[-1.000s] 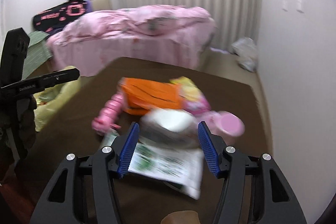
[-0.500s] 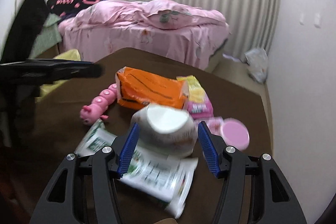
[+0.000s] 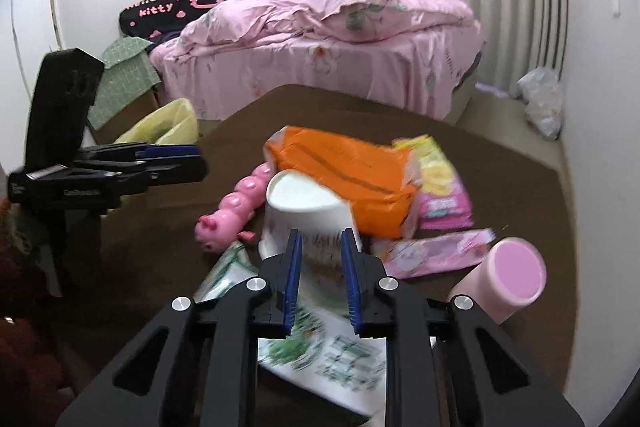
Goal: Collect trash
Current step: 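Grasp the white paper cup with the right gripper while the left gripper grasps the pink candy stick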
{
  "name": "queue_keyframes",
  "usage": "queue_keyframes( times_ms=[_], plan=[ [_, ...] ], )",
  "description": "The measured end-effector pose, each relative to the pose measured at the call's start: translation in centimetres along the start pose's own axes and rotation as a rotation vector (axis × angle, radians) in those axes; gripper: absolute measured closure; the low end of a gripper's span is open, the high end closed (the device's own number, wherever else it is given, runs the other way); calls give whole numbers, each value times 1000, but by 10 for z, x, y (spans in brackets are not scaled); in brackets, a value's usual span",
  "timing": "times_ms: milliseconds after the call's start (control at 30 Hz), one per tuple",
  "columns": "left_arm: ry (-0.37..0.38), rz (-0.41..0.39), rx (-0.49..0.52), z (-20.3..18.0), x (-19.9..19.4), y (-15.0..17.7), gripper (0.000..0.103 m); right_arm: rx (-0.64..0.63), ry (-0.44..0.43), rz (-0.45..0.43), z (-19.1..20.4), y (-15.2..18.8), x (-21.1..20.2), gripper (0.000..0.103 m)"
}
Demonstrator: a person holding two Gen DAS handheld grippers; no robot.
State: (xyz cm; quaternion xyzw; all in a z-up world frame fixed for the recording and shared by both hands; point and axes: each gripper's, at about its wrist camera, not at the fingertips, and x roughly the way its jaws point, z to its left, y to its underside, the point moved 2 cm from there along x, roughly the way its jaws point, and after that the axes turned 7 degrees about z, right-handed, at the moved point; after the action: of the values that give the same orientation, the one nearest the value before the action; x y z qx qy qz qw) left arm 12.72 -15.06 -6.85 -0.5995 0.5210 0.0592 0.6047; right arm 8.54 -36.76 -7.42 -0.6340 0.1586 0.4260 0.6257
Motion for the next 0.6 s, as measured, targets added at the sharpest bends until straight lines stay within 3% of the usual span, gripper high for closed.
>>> queue_keyframes(
  times_ms=[67, 167, 267, 400, 500, 600],
  plan=[
    [2, -2, -7, 1, -1, 1, 48, -23, 14, 5, 3, 3, 3, 82],
    [5, -15, -24, 3, -8, 3, 48, -22, 15, 2, 2, 2, 9, 48],
    [-6, -30, -36, 6, -17, 6, 48, -7, -36, 5, -2, -3, 15, 47],
    [-13, -33, -73, 16, -24, 13, 48, -23, 12, 0, -10, -17, 26, 47],
    [-27, -29, -101, 26, -27, 19, 48, -5, 0, 49, -23, -25, 41, 47],
    [-36, -24, -128, 36, -28, 23, 48, 27, -79, 112, -32, -26, 56, 47]
  ],
)
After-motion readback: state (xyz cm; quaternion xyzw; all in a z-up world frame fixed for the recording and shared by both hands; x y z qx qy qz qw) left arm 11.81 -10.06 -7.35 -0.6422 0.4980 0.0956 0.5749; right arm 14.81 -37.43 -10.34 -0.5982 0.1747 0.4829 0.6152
